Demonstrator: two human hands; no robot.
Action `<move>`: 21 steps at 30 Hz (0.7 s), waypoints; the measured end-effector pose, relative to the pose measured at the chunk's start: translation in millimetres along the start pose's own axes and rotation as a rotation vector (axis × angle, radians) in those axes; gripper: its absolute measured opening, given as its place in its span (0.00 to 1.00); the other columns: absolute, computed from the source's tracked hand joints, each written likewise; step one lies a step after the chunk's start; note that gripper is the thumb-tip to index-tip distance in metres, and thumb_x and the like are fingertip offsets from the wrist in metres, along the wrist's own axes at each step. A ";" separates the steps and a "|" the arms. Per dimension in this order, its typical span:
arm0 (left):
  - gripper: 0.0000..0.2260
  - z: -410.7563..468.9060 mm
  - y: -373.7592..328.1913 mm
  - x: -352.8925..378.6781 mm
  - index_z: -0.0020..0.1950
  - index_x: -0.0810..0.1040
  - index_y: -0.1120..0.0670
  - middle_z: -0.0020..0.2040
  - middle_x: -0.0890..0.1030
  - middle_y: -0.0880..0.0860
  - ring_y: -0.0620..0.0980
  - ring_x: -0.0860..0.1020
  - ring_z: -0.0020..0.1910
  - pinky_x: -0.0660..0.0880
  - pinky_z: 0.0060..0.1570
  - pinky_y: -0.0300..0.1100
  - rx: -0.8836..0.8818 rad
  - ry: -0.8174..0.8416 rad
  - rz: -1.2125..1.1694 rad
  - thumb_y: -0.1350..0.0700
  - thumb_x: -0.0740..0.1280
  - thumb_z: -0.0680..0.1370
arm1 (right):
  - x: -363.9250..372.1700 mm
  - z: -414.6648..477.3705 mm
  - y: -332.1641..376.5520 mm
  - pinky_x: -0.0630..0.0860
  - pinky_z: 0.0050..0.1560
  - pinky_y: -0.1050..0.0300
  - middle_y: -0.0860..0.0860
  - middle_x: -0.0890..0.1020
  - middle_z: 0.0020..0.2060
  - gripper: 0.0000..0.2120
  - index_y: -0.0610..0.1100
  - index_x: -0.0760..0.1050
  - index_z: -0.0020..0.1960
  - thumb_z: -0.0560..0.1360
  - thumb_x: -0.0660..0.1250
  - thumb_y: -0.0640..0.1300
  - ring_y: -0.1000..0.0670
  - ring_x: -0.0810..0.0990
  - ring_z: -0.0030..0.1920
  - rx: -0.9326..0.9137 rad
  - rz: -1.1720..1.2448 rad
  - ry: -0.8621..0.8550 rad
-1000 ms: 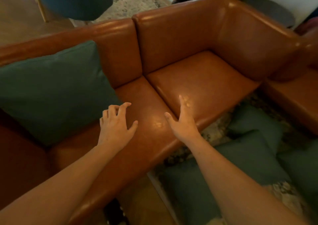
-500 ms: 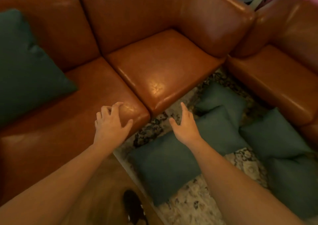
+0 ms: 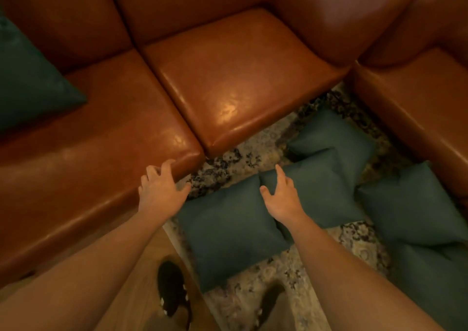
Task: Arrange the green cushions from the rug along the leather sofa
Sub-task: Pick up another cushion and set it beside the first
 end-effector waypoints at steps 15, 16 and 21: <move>0.35 -12.5 12.4 123.8 0.81 0.58 0.44 0.71 0.64 0.60 0.67 0.67 0.70 0.70 0.68 0.62 -0.207 -0.035 0.011 0.36 0.68 0.80 | 55.8 84.6 -108.1 0.68 0.74 0.35 0.44 0.55 0.82 0.37 0.55 0.43 0.86 0.85 0.62 0.57 0.37 0.63 0.79 -0.103 -0.128 0.163; 0.35 -7.1 19.4 140.3 0.81 0.58 0.45 0.71 0.64 0.60 0.67 0.68 0.70 0.71 0.68 0.62 -0.210 -0.026 0.016 0.36 0.68 0.80 | 67.0 94.6 -117.6 0.68 0.74 0.35 0.43 0.55 0.83 0.37 0.55 0.43 0.86 0.85 0.62 0.57 0.37 0.63 0.79 -0.101 -0.129 0.169; 0.38 15.3 59.1 225.6 0.82 0.57 0.48 0.73 0.64 0.63 0.70 0.68 0.70 0.72 0.67 0.65 -0.231 0.034 0.034 0.36 0.70 0.79 | 119.6 140.8 -158.3 0.69 0.74 0.38 0.41 0.57 0.81 0.38 0.53 0.44 0.86 0.85 0.63 0.55 0.36 0.66 0.77 -0.110 -0.127 0.162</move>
Point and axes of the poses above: each hand's wrist, its own z-axis towards the middle knuckle, its own x-axis out of the palm, y = z × x, the point moved 6 cm from there along z, towards the middle knuckle
